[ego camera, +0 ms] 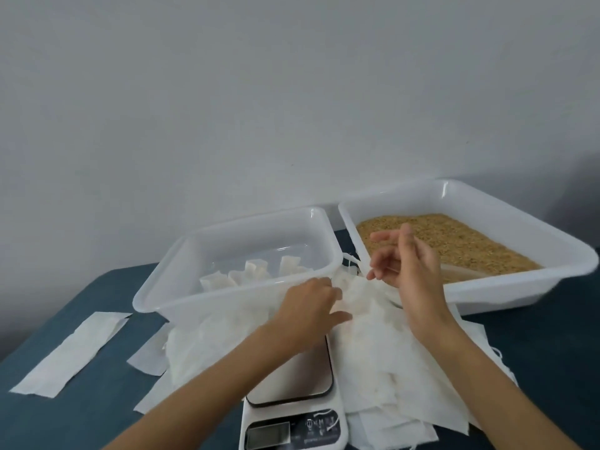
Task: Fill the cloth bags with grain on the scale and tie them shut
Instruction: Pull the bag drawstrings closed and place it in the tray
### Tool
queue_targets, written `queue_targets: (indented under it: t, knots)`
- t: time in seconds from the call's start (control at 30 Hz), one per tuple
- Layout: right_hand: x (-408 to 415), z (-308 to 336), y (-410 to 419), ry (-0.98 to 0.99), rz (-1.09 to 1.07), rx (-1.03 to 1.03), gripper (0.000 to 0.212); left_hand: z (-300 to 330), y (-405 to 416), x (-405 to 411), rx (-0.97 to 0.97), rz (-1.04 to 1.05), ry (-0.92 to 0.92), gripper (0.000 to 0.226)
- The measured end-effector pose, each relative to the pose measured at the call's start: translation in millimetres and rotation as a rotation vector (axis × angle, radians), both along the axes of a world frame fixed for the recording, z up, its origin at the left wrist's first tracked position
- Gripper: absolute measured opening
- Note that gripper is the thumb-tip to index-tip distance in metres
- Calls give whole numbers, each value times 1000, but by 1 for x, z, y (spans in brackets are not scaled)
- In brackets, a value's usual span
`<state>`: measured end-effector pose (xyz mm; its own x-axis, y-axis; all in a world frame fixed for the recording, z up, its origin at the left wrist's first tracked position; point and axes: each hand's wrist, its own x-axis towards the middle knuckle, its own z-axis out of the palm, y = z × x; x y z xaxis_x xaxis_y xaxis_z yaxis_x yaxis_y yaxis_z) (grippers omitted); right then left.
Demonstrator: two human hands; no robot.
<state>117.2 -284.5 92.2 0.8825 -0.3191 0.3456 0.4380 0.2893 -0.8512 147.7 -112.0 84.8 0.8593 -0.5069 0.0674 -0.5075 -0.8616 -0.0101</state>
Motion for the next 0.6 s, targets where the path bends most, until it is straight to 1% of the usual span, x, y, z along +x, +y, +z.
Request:
queue_targets:
  t: [0.07, 0.13, 0.17, 0.2, 0.23, 0.27, 0.3, 0.33, 0.37, 0.4, 0.43, 0.47, 0.53, 0.57, 0.6]
  knots:
    - [1, 1, 0, 3, 7, 5, 52, -5, -5, 2, -21, 12, -23, 29]
    - [1, 2, 0, 2, 15, 8, 52, -7, -5, 2, -69, 25, -77, 29]
    - [1, 2, 0, -1, 17, 9, 51, -7, -3, 2, -136, 20, -94, 29]
    - [1, 2, 0, -9, 16, 6, 49, -5, 0, 1, -256, 22, -98, 28]
    - [0, 2, 0, -25, 11, -8, 45, -4, 4, 0, -435, 40, -81, 27]
    - [-1, 2, 0, -50, 3, -40, 40, -3, 9, -3, -668, 72, -47, 26]
    - [-2, 2, 0, -82, -4, -88, 35, -3, 15, -7, -927, 109, 24, 24]
    - [-4, 1, 1, -117, -5, -143, 30, -2, 22, -12, -1176, 135, 139, 19]
    - [-5, -2, 3, -145, 7, -195, 27, -1, 28, -17, -1393, 145, 296, 14]
    - [-6, -4, 5, -158, 35, -244, 25, -1, 34, -23, -1577, 133, 463, 11]
    - [-7, -7, 8, -150, 82, -289, 26, -3, 39, -28, -1714, 108, 578, 14]
    - [-8, -10, 11, -120, 149, -336, 29, -5, 42, -32, -1804, 84, 628, 19]
    - [-8, -16, 21, -12, 327, -423, 37, -11, 43, -37, -1881, 106, 604, 24]
    - [-8, -19, 26, 35, 404, -457, 37, -15, 42, -39, -1856, 143, 540, 22]
    - [-9, -23, 31, 50, 435, -480, 33, -18, 39, -41, -1805, 175, 465, 20]
